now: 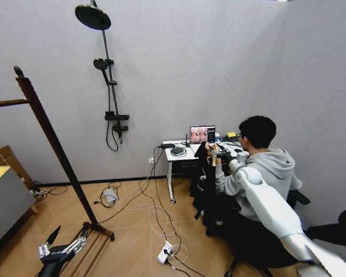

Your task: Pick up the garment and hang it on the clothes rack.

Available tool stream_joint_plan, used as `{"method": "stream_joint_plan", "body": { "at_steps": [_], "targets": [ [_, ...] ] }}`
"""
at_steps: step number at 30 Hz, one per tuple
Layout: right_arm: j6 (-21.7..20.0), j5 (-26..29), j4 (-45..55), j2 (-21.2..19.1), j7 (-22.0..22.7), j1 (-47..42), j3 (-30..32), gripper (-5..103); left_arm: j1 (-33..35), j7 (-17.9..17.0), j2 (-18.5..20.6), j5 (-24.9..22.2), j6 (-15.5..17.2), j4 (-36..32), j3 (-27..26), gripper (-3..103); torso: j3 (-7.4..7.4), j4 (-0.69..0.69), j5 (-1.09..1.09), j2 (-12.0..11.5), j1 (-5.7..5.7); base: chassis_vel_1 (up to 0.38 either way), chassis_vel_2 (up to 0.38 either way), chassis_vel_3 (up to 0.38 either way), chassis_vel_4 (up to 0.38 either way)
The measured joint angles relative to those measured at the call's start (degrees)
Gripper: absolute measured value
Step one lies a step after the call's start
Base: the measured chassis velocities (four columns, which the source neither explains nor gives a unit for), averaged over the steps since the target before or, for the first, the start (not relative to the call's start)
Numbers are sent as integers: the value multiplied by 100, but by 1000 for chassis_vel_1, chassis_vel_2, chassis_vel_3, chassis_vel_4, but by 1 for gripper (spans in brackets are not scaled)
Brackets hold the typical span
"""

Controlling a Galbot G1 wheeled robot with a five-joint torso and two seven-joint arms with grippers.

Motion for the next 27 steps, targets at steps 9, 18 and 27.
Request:
{"method": "stream_joint_plan", "body": {
  "at_steps": [9,18,27],
  "targets": [
    [9,21,6,-30,-8,-70,73,15,0,0,0,0,0,0,0,100,0,-1,0,1,0,0,0,0,0],
    [-35,105,378,-119,151,-305,139,10,0,0,0,0,0,0,0,100,0,1,0,0,0,0,0,0,0],
    [-380,478,2132,-351,459,-1318,642,10,0,1,0,0,0,0,0,100,0,-1,-1,1,-1,0,0,0,0]
  ]
}}
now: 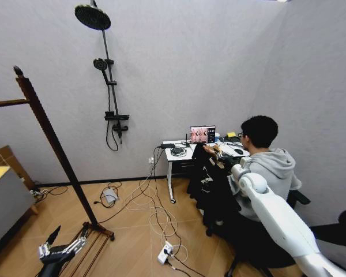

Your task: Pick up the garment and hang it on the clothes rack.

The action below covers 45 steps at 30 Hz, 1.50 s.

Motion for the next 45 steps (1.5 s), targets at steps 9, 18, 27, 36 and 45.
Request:
{"method": "stream_joint_plan", "body": {
  "at_steps": [9,18,27,36,45],
  "targets": [
    [-291,114,1659,-56,-37,-1373,629,10,0,0,0,0,0,0,0,100,0,1,1,0,0,31,36,29,32],
    [-445,102,2792,6,-25,-2178,931,10,0,-1,0,0,0,0,0,100,-1,2,-1,0,-1,75,72,77,79],
    [-646,-155,3244,130,211,-2627,1076,10,0,-1,0,0,0,0,0,100,0,1,0,0,0,115,119,111,109],
    [-566,-317,3287,251,239,-2845,1230,10,0,-1,0,0,0,0,0,100,0,0,0,-1,1,123,111,132,118],
    [-502,-480,3296,308,175,-2908,1235,10,0,-1,0,0,0,0,0,100,1,1,0,-1,0,133,130,124,126]
  ]
}}
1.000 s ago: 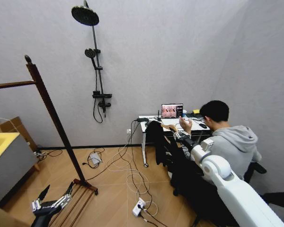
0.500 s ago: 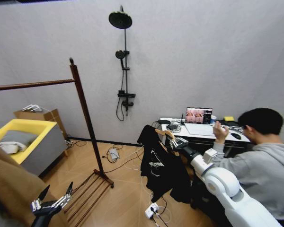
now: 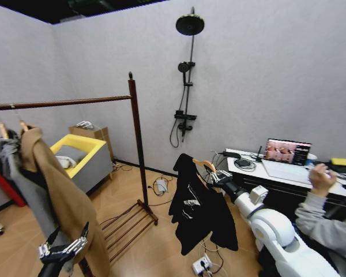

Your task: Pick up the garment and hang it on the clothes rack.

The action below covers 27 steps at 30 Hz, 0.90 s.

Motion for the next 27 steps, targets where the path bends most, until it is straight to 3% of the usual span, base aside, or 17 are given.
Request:
{"method": "stream_joint_plan", "body": {
  "at_steps": [12,24,27],
  "targets": [
    [10,-19,-13,38,-65,22,-56,10,1,-1,0,0,0,0,0,100,0,3,2,0,-1,40,194,194,43],
    [91,-142,-35,70,-151,-38,-127,10,0,1,0,0,0,0,0,100,0,-2,2,0,1,-226,239,247,-228],
    [116,-161,-50,82,-183,-62,-149,10,-1,1,0,0,0,0,0,100,2,3,2,-3,9,-227,260,258,-231]
  ]
}}
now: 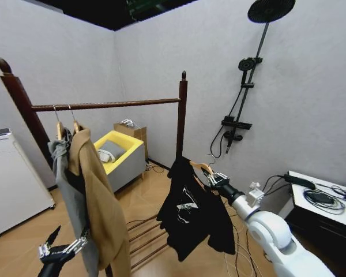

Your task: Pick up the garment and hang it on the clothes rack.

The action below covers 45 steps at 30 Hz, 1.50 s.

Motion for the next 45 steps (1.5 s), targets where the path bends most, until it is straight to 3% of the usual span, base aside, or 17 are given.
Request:
{"method": "stream_joint_plan", "body": {
  "at_steps": [30,34,38,39,42,45],
  "targets": [
    [42,-94,-17,108,31,16,-80,10,1,-1,0,0,0,0,0,100,-2,-3,-1,3,-8,42,76,78,55],
    [-82,-54,167,22,479,216,-148,10,1,-2,0,0,0,0,0,100,-2,1,-2,3,-9,128,89,62,103],
    [-604,327,646,-299,1269,580,-223,10,1,-2,0,0,0,0,0,100,-2,-3,-2,3,-9,40,33,30,18],
    [-604,327,646,-299,1269,580,-223,10,1,-2,0,0,0,0,0,100,-2,-3,-2,3,-9,0,0,0,0],
    [-1086,1232,958,-832,1736,1132,-233,10,1,0,0,0,1,0,0,100,-2,-5,-1,3,-9,0,0,0,0],
    [-1164,1466,966,-967,1792,1307,-252,10,1,0,0,0,0,0,0,100,-2,-4,-2,3,-9,0,0,0,0]
  ]
}}
